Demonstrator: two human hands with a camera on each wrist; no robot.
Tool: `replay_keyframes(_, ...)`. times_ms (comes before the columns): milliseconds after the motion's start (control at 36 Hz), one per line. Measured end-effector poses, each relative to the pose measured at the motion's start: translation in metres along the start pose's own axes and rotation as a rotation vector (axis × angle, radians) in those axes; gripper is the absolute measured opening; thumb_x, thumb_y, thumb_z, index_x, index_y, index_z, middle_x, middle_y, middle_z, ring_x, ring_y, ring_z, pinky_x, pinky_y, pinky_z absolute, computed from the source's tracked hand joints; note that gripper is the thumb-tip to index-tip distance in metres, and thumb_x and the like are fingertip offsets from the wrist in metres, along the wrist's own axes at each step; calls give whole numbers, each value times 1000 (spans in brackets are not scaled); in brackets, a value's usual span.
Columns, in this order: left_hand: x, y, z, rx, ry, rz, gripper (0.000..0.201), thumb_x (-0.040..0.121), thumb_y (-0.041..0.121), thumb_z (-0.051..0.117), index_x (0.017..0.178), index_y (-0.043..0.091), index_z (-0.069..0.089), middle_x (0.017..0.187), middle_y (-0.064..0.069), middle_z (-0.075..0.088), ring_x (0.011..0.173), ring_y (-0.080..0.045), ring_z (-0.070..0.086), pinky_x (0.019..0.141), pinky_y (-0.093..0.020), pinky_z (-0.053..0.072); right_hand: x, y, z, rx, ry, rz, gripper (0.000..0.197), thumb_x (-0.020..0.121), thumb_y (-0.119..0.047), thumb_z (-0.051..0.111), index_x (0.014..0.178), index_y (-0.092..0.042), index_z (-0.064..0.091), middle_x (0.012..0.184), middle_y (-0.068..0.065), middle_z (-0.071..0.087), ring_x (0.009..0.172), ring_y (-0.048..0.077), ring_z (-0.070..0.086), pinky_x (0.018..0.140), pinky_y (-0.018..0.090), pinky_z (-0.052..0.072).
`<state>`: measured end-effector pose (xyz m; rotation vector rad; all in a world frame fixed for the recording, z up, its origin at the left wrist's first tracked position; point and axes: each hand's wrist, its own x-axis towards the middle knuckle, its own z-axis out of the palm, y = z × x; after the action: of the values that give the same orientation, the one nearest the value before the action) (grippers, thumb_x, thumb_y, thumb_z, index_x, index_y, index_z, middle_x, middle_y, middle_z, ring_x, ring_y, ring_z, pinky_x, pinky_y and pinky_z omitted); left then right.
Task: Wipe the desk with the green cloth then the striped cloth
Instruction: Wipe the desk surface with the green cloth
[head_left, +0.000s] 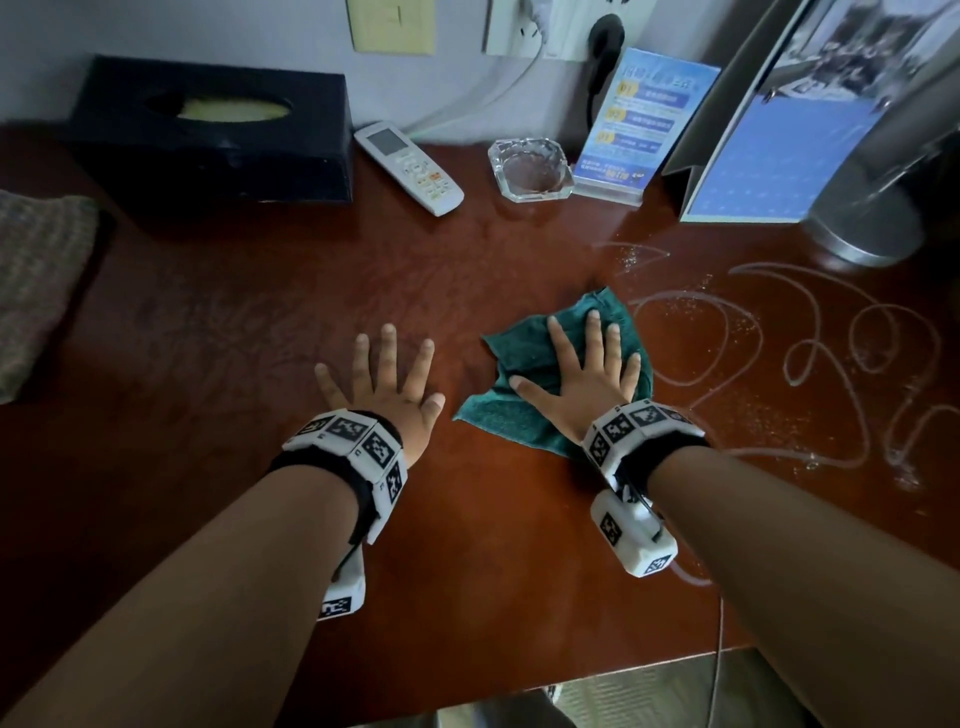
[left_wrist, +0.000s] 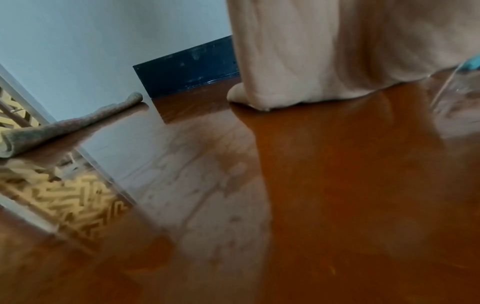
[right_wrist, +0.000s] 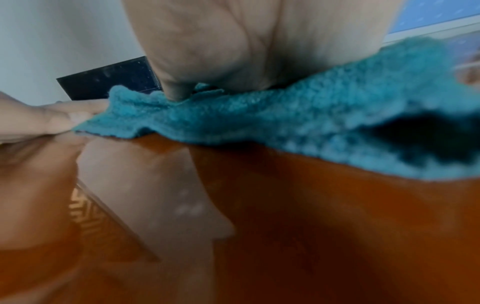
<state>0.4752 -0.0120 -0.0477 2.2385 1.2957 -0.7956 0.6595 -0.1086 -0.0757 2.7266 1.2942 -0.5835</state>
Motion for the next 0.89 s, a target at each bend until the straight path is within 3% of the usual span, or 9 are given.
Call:
replay_keyframes(333,1,5,5,59,79,-66,57,97,53,1,136,36,-37,147,-4,-42,139,-29,-31,109,-63,-11,-24,3,8,22,10,-16,86,80,-81,25,148,-43,-12,156,4,-27,143,27,-25,115,52,-12)
replay_keyframes(444,-4,13,6,123,147,-88,58,98,50,2,140,30,-32,149,-8,-38,138,-30,-32,104,-66,-14,-41,11,15,29,-7,-41,86,79,-81,24,147,-44,-14,155,3,-30,142,27,-27,114,53,-13)
replay_keyframes(611,-27,39,19,-7,224,-17,59,101,40,10,145,24,-26,150,-3,-36,139,-27,-30,110,-61,-11,-60,22,22,4,-32,-91,87,78,-82,21,147,-43,-16,154,4,-32,141,27,-29,114,54,-13)
replay_keyframes(750,-34,58,42,13,160,69,59,101,40,10,145,23,-25,150,-2,-35,140,-25,-28,111,-60,-10,-72,29,23,-22,-44,-120,85,80,-81,21,146,-43,-18,153,4,-34,140,27,-31,114,53,-15)
replay_keyframes(889,-29,64,49,-17,103,43,62,100,44,10,144,25,-28,147,0,-41,139,-24,-32,112,-58,-12,-88,39,29,-13,-63,-166,85,77,-82,15,145,-44,-19,151,1,-37,138,25,-35,113,53,-16)
